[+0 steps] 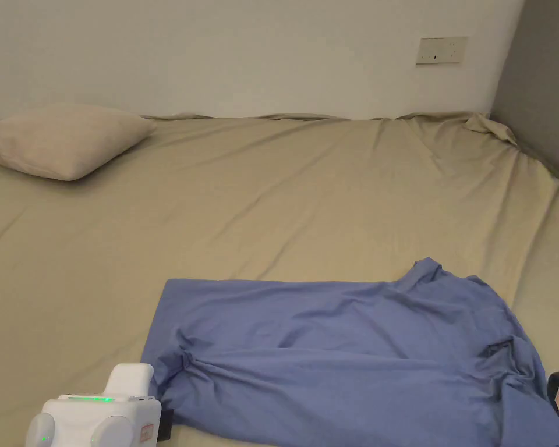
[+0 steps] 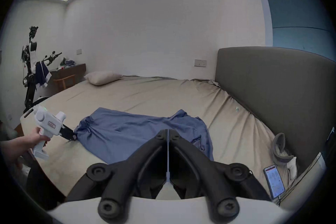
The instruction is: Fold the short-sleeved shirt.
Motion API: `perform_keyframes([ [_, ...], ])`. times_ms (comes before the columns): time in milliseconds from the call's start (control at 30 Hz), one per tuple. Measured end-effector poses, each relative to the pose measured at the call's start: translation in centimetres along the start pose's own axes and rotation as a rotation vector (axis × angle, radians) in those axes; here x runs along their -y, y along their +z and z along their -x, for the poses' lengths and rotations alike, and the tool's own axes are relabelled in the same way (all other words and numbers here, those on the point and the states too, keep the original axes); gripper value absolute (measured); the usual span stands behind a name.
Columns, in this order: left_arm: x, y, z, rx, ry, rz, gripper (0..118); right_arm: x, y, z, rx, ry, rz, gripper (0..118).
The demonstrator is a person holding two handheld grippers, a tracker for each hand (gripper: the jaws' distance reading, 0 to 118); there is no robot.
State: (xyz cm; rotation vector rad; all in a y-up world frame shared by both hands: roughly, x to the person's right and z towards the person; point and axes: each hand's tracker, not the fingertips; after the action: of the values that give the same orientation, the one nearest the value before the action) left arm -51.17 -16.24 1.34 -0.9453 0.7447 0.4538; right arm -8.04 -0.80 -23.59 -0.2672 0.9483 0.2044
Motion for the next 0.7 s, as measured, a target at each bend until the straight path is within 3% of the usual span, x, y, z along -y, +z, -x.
perform_keyframes([
  [33, -0.1, 0.7, 0.0, -0.029, 0.054, -0.038, 12, 0.1, -0.2, 0.0, -0.003, 0.001, 0.008, 4],
  [133, -0.3, 1.4, -0.1, -0.033, 0.026, -0.036, 12, 0.7, -1.1, -0.3, -0.015, -0.009, 0.055, 4],
  [200, -0.3, 2.0, -0.1, -0.021, 0.031, -0.042, 12, 1.1, -1.8, -1.1, -0.034, -0.05, 0.091, 4],
  [233, -0.3, 2.3, -0.1, -0.012, 0.035, -0.047, 12, 1.3, -2.4, -1.8, -0.034, -0.08, 0.106, 10],
  [267, -0.3, 2.6, 0.0, -0.008, 0.044, -0.049, 12, 1.4, -3.0, -3.0, -0.021, -0.119, 0.137, 42],
  [300, -0.5, 2.8, 0.3, 0.0, 0.052, -0.056, 12, 1.6, -4.0, -4.1, -0.015, -0.161, 0.178, 116],
  [367, -0.5, 3.1, 0.2, 0.008, 0.06, -0.06, 12, 3.3, -6.6, -7.1, 0.005, -0.282, 0.361, 118],
  [433, -0.6, 3.2, 0.1, 0.002, 0.054, -0.061, 12, 4.5, -8.3, -10.1, 0.027, -0.362, 0.358, 118],
  [467, -0.6, 3.2, 0.0, 0.003, 0.052, -0.06, 12, 5.2, -9.5, -11.4, 0.065, -0.366, 0.426, 118],
  [567, -0.5, 2.9, 0.2, 0.005, 0.058, -0.057, 12, 8.4, -13.8, -12.7, 0.128, -0.28, 0.581, 116],
  [633, -0.4, 2.8, 0.3, 0.013, 0.071, -0.045, 12, 9.8, -15.7, -13.0, 0.088, -0.27, 0.656, 97],
  [700, -0.3, 3.0, 0.0, 0.017, 0.078, -0.034, 12, 11.0, -17.2, -12.8, 0.073, -0.287, 0.699, 92],
])
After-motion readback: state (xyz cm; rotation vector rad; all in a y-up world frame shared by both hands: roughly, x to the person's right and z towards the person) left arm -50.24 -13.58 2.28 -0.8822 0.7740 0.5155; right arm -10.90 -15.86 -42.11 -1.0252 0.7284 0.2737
